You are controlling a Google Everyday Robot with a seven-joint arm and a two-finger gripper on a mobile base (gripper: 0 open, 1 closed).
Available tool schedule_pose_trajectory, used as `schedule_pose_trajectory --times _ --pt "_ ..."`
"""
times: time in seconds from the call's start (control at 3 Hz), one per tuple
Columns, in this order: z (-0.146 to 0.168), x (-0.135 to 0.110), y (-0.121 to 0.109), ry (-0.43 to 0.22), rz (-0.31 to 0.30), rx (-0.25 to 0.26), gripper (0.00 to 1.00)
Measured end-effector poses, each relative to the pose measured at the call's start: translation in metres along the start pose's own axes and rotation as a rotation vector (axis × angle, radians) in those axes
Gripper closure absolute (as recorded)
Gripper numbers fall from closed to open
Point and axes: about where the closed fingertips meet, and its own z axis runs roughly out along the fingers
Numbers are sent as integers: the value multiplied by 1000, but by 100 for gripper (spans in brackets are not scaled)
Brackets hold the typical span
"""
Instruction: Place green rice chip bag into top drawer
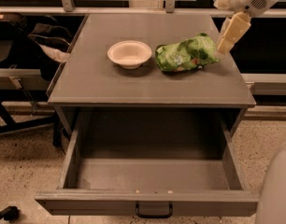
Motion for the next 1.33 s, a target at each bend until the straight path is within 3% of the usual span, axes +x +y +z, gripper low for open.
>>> schedule_pose_trajectory --times 0.67,1.33 --pt "31 -1 -22 -74 1 -16 0" --pt "73 7 -35 -119 24 -70 0"
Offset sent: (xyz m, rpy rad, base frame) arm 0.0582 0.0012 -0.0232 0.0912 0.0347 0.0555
